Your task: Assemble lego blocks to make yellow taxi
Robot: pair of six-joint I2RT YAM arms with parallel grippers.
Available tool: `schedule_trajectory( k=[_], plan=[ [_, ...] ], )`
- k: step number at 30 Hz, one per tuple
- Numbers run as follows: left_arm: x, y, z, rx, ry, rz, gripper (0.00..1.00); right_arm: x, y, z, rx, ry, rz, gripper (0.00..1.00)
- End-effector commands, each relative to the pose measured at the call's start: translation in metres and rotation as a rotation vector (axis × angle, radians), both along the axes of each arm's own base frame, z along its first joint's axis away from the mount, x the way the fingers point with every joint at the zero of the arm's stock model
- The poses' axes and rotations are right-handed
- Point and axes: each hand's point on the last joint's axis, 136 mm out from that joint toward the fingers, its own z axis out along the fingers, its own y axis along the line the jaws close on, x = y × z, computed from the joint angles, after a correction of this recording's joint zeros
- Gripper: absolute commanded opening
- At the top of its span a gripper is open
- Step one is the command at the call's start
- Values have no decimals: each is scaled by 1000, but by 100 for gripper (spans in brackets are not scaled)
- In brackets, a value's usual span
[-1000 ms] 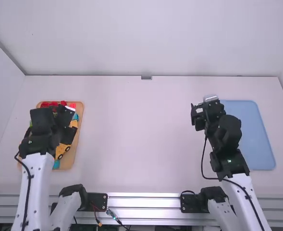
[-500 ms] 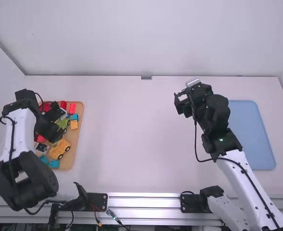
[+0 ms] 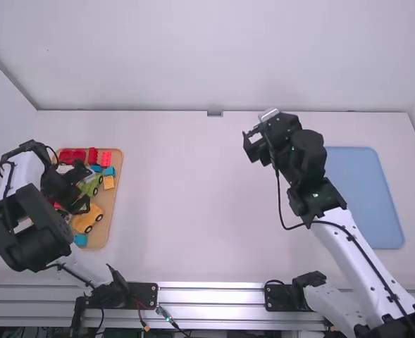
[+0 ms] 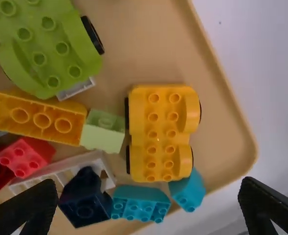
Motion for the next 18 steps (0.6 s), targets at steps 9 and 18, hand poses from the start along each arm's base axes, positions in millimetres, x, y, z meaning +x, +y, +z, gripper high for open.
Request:
schedule_trajectory(
  k=[9,18],
  plan=[
    [-7,-23,-26,-86,-9,-19,99,2,1,21,14,-43,3,99],
    [-5,-18,-46,-54,-35,82,99,2,0,21,14,-43,0,99]
  ],
)
